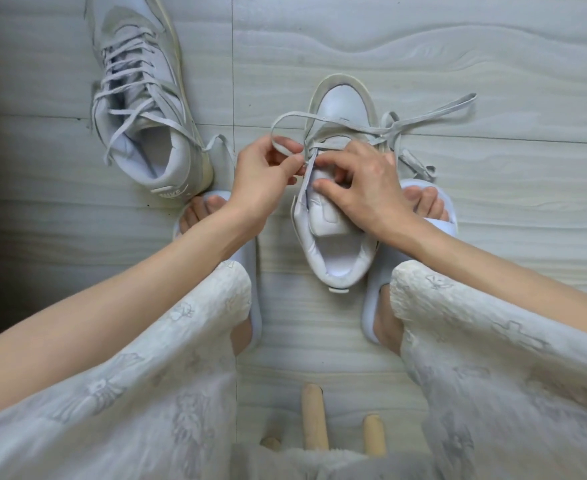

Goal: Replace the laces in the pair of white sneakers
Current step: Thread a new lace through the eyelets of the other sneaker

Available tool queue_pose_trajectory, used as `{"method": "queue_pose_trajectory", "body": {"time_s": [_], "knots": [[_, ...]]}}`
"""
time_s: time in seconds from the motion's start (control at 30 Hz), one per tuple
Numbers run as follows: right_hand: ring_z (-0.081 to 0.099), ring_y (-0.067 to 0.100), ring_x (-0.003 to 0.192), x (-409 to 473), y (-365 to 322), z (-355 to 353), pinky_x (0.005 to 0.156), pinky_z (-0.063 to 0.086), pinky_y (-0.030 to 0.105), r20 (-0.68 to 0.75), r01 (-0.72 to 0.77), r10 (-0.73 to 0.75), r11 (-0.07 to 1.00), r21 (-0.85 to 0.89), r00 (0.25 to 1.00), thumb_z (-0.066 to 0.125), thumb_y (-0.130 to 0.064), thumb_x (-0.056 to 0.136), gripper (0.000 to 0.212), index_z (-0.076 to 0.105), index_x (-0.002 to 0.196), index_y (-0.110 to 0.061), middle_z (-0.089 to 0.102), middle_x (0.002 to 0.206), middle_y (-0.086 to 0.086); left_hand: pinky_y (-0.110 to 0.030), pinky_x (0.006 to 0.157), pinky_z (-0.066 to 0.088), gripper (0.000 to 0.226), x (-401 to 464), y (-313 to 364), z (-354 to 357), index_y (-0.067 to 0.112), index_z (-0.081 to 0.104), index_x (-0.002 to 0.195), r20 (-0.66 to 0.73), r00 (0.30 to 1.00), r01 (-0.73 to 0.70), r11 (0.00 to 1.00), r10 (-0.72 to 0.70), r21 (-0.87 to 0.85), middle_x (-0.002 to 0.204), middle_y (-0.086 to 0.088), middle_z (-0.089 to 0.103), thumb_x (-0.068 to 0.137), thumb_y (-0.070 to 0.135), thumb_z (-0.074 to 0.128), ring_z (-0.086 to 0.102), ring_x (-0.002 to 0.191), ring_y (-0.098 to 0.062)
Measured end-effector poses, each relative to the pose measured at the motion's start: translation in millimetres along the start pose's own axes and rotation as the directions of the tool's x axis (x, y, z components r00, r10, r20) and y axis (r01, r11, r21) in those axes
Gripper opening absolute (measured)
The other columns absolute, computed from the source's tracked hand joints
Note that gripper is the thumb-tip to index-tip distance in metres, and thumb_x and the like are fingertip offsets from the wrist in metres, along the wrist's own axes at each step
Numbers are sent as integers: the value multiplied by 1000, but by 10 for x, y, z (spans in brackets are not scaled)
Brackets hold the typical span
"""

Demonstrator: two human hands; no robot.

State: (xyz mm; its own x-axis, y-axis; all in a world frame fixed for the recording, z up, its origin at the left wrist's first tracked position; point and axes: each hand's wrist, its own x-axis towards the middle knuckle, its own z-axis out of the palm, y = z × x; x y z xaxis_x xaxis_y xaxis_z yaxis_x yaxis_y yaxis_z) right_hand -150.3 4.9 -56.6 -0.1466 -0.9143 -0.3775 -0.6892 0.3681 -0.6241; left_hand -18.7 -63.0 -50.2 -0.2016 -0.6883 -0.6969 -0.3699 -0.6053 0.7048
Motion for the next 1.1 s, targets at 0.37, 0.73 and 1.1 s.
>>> {"method": "queue_pose_trajectory", "body": {"time_s": [0.37, 0.73, 1.1], "knots": [[55, 20, 99, 8, -28, 44, 76, 18, 28, -59, -36, 33, 998, -51, 998, 60, -31, 87, 20, 70, 104, -27, 58, 90, -1, -12, 56, 41, 20, 108, 45, -38, 22, 60, 71, 73, 995, -81, 958, 63, 276, 67, 4, 60, 80, 7, 69, 55, 59, 1], [48, 7, 74, 13, 48, -88, 76, 37, 21, -36, -52, 64, 965, 256, 997, 61, -12, 84, 2, 63, 84, -11, 51, 81, -9, -22, 55, 45, 24, 116, 239, -198, 15, 42, 69, 248, 967, 184, 836, -59, -518, 46, 5, 37, 92, 17, 46, 42, 44, -10], [69, 23, 75, 57, 205, -497, 87, 53, 35, 326, -268, 375, -199, 943, 868, 37, -3, 94, 42, 60, 59, -13, 67, 66, 5, -15, 38, 13, 39, 158, -4, -621, 19, 31, 59, 222, 958, 224, 958, -182, -181, 41, 10, 20, 94, 24, 47, 13, 33, -5]]}}
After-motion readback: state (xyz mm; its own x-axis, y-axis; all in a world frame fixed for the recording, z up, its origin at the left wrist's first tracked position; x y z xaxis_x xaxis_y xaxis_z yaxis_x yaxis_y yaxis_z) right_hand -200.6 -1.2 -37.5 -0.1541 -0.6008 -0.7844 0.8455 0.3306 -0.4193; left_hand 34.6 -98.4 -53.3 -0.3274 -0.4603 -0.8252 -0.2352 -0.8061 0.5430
